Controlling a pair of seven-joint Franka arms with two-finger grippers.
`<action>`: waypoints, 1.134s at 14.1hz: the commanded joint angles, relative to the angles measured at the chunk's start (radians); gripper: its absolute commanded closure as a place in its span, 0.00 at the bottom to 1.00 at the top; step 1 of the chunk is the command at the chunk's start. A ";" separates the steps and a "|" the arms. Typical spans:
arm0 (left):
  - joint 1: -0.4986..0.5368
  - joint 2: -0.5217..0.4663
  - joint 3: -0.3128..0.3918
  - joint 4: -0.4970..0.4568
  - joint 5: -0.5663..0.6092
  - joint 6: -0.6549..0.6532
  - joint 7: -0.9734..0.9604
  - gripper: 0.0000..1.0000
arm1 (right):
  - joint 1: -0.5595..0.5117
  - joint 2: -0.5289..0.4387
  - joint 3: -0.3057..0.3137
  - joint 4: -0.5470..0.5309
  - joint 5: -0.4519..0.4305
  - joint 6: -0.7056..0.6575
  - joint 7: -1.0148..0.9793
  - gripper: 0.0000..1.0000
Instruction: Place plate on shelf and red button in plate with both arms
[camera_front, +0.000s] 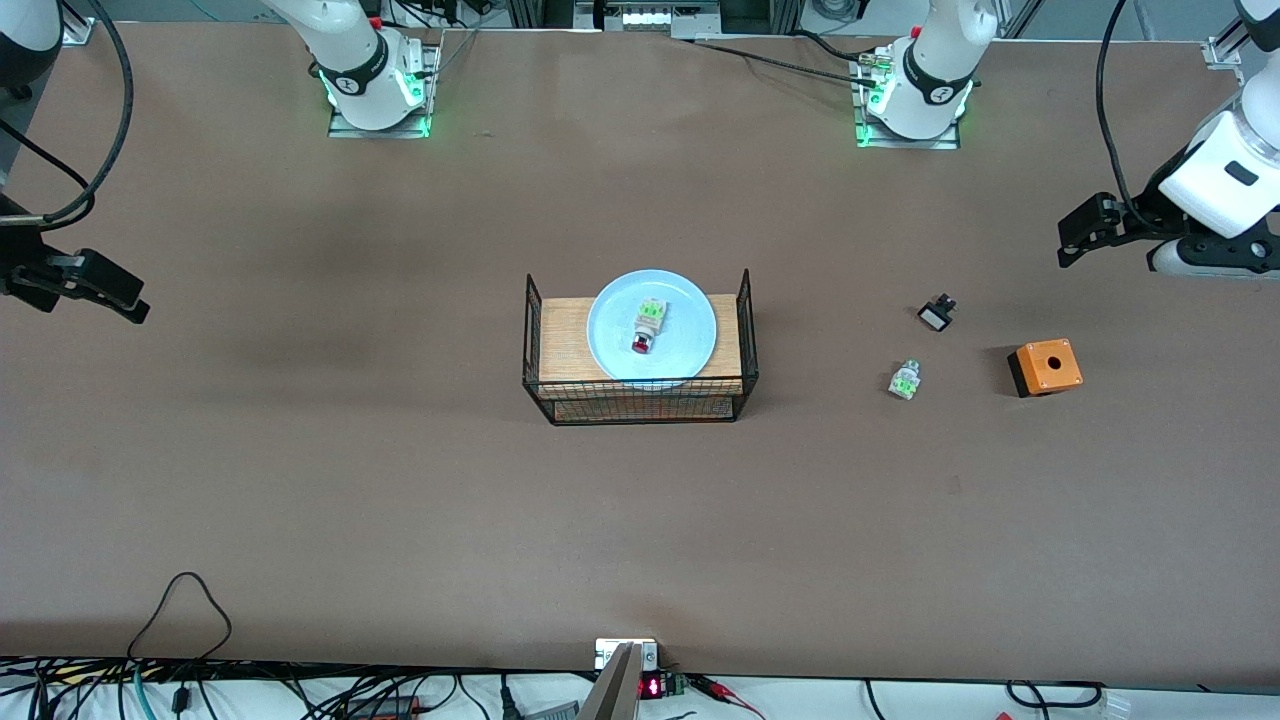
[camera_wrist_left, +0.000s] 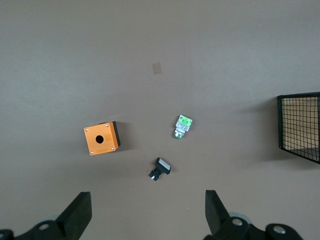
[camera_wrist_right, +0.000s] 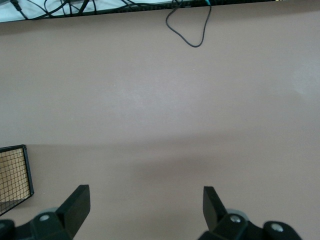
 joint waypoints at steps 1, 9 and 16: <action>0.019 0.009 -0.017 0.003 0.013 0.011 0.018 0.00 | -0.089 -0.046 0.021 -0.029 0.010 -0.057 -0.011 0.00; 0.037 0.010 -0.019 0.007 0.012 0.011 0.018 0.00 | -0.060 -0.036 0.018 0.026 0.013 -0.204 -0.014 0.00; 0.039 0.020 -0.019 0.007 0.010 0.011 0.018 0.00 | -0.032 -0.056 0.023 -0.003 0.016 -0.117 0.009 0.00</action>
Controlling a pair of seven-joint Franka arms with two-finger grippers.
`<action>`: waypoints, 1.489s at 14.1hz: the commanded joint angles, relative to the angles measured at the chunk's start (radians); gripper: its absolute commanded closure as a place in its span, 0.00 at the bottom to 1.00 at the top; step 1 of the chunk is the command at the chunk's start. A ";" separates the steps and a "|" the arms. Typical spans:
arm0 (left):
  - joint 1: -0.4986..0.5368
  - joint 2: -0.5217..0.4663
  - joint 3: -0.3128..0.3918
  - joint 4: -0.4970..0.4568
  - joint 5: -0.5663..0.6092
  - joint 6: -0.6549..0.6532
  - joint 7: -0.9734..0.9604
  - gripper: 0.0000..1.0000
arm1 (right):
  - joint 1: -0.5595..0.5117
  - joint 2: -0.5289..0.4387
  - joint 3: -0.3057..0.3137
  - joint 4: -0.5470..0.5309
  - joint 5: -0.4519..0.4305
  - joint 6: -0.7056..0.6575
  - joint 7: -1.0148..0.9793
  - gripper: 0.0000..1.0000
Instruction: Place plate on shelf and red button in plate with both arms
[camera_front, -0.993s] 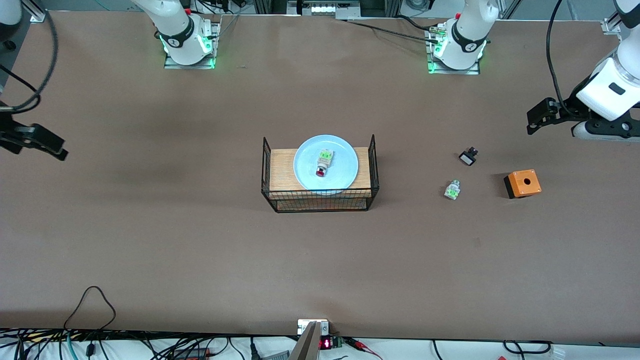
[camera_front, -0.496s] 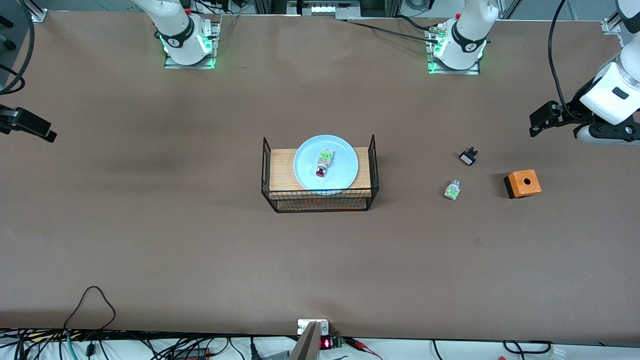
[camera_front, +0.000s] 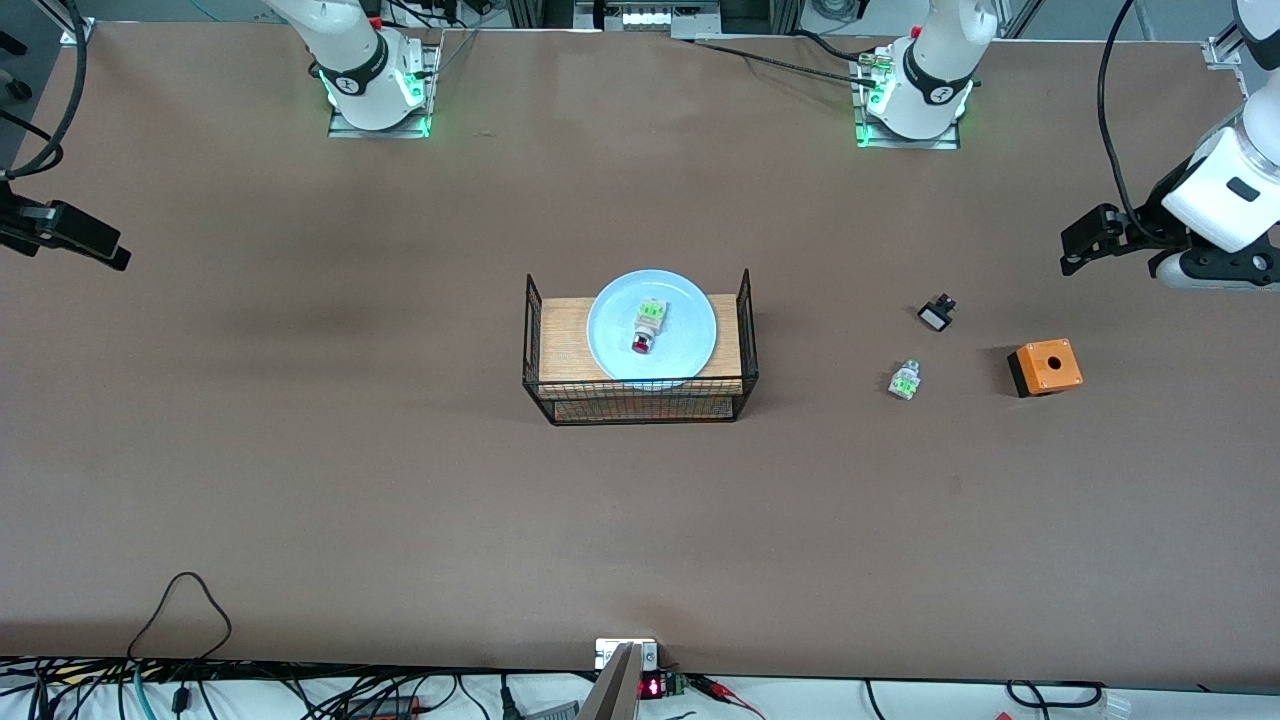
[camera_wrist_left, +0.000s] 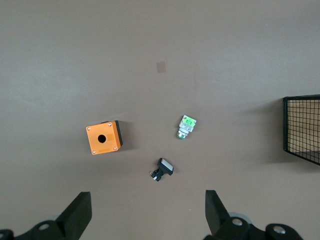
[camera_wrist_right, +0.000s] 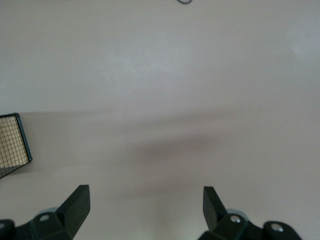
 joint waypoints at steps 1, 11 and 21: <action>0.016 0.004 -0.015 0.005 0.010 0.007 0.018 0.00 | 0.004 -0.015 0.003 -0.019 0.013 0.066 0.011 0.00; 0.015 0.003 -0.015 0.008 0.013 0.007 0.018 0.00 | 0.001 -0.001 0.003 -0.013 0.013 0.108 0.017 0.00; 0.006 0.004 -0.015 0.024 0.015 0.005 0.015 0.00 | 0.003 0.004 0.003 -0.013 0.014 0.111 0.017 0.00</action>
